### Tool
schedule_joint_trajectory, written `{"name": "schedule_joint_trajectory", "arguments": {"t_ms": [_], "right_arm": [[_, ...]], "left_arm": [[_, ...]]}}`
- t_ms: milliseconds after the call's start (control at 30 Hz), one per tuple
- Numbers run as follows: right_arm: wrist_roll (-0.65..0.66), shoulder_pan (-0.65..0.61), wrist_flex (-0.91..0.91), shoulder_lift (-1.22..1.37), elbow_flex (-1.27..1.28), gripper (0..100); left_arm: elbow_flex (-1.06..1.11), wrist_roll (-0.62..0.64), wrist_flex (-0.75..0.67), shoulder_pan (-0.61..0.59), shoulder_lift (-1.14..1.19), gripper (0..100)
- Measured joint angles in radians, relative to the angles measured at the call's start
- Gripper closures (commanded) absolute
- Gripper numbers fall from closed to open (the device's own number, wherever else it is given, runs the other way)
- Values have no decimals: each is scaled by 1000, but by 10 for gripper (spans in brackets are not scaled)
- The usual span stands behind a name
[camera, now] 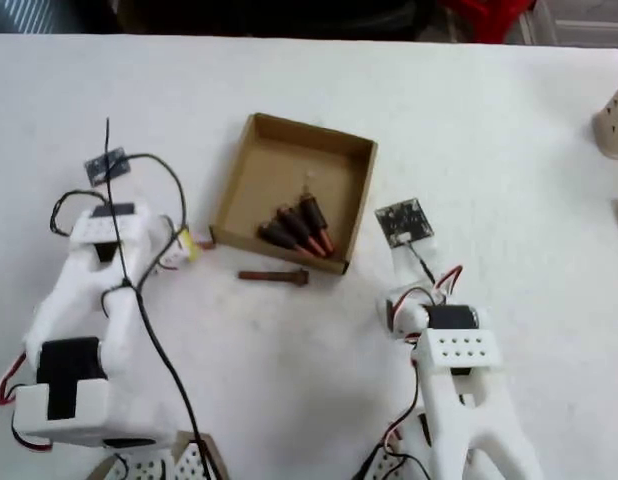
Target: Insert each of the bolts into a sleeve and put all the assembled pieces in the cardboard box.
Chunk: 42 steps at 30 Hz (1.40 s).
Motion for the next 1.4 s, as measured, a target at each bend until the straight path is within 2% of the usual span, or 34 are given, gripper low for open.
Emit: {"name": "schedule_joint_trajectory", "arguments": {"t_ms": [333, 600, 767, 1200, 1300, 1400], "right_arm": [[0, 0, 0, 0, 0, 981], [0, -2, 17, 0, 0, 981], [0, -2, 17, 0, 0, 981], [0, -2, 17, 0, 0, 981], [0, -6, 17, 0, 0, 981], [3, -32, 17, 0, 0, 981]], "left_arm": [[-81, 75, -3, 0, 81, 766], [-311, 81, 157, 2, 247, 775], [-327, 26, 172, 3, 255, 871], [-316, -124, 207, -5, 275, 814], [-307, -132, 210, -14, 275, 777], [-305, -68, 203, -35, 275, 753]]}}
